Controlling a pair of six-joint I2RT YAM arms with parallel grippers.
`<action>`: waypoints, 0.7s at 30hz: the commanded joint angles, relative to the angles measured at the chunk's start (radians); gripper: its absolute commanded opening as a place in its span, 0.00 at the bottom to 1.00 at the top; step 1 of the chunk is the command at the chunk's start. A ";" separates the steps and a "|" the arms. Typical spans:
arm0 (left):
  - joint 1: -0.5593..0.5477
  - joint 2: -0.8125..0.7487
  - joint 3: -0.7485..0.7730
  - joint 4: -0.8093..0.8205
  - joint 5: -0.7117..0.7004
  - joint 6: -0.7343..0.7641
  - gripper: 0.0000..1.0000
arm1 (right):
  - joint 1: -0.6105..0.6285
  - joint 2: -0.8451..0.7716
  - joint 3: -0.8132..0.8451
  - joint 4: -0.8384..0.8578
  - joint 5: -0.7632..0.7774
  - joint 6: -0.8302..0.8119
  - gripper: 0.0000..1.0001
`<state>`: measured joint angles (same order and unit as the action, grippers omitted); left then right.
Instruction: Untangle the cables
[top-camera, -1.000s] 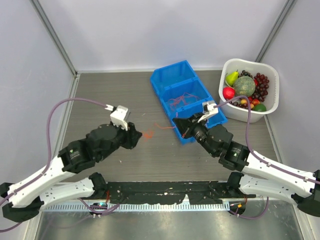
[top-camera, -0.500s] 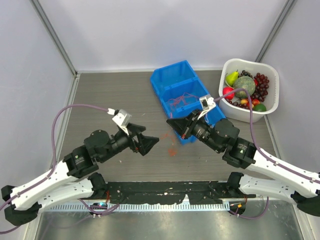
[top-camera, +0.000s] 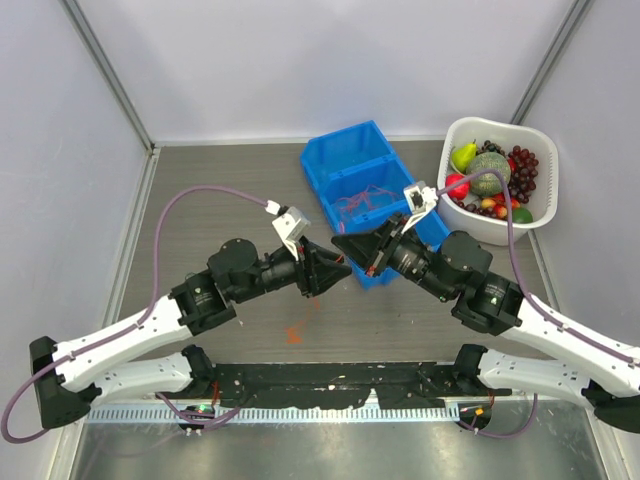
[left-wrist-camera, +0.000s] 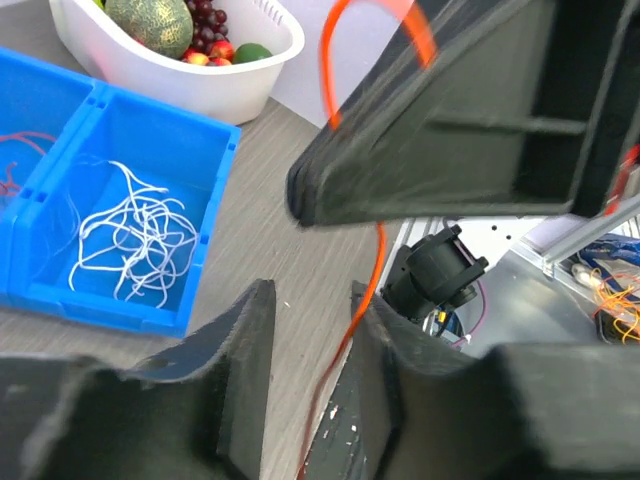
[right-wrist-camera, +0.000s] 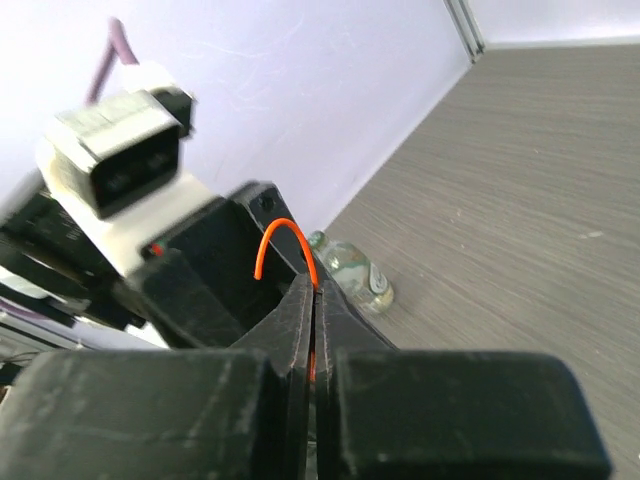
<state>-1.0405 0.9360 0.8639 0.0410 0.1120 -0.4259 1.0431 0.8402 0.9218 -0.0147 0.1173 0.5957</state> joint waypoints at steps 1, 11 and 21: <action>-0.001 -0.005 -0.020 0.066 -0.001 0.032 0.33 | 0.000 0.016 0.150 0.058 -0.004 -0.003 0.01; 0.008 0.081 -0.258 0.269 -0.182 0.036 0.00 | 0.001 0.200 0.510 0.047 -0.059 -0.042 0.01; 0.042 0.188 -0.374 0.376 -0.265 -0.010 0.00 | 0.000 0.287 0.798 0.024 -0.013 -0.125 0.01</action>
<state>-1.0092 1.0714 0.5774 0.5098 -0.0952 -0.4156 1.0409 1.1748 1.5398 -0.2684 0.0883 0.4957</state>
